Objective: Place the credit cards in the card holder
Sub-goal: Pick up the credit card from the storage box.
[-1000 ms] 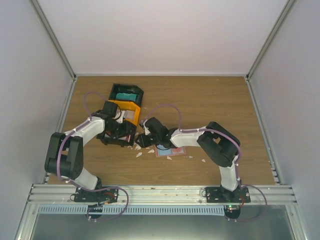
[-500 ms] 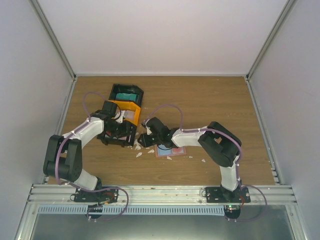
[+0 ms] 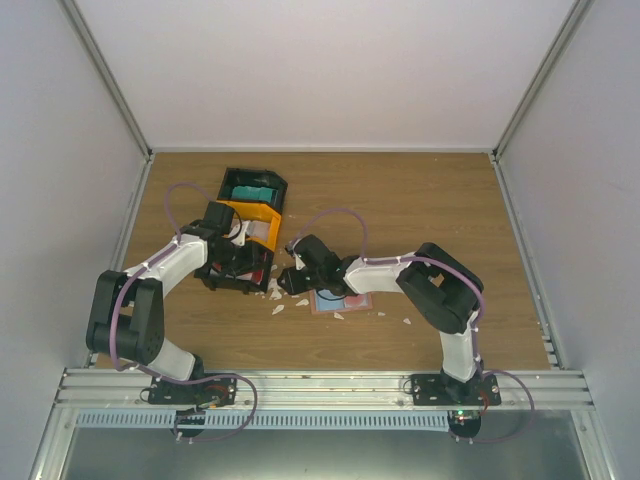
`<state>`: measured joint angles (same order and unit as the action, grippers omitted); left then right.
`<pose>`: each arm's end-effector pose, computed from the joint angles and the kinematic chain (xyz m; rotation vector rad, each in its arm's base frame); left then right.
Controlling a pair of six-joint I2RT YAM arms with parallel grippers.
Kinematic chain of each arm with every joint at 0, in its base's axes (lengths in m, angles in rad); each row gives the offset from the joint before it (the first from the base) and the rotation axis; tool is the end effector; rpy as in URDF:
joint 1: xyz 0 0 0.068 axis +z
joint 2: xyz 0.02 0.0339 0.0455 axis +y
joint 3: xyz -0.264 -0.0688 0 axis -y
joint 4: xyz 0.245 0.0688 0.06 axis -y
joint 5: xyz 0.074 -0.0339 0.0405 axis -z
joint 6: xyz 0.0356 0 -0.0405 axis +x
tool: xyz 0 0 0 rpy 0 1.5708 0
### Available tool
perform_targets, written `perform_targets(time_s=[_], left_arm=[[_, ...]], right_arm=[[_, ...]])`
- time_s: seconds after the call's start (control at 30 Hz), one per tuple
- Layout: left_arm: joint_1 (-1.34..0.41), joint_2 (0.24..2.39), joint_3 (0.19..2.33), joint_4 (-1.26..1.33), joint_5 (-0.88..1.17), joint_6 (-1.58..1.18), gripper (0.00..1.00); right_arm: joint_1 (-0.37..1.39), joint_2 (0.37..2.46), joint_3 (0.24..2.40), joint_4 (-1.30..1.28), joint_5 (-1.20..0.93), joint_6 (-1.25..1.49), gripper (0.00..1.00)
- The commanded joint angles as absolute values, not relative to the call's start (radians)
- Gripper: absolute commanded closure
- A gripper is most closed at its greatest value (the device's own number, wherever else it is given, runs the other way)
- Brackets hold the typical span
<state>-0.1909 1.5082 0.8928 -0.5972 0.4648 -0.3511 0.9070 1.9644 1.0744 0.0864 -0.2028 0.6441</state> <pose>0.2672 -0.0679 0.1854 -0.1052 2.8208 -0.7798 0.2393 0.3176 0.1263 -0.4430 2.5426 0.9160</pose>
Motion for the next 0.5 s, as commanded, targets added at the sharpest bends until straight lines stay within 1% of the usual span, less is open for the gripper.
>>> perform_targets(time_s=[0.0, 0.1, 0.17, 0.47], left_arm=[[-0.201, 1.493, 0.894, -0.603, 0.467, -0.356, 0.79], [-0.201, 1.497, 0.894, -0.601, 0.470, -0.354, 0.75], [-0.201, 1.500, 0.894, -0.600, 0.469, -0.354, 0.74], [-0.202, 1.502, 0.891, -0.604, 0.455, -0.353, 0.76]], right_arm=[[0.900, 1.939, 1.058, 0.092, -0.185, 0.647, 0.64], [0.900, 1.939, 1.058, 0.094, -0.185, 0.647, 0.64], [0.900, 1.940, 1.058, 0.094, -0.186, 0.648, 0.64], [0.900, 1.943, 1.060, 0.094, -0.186, 0.650, 0.64]])
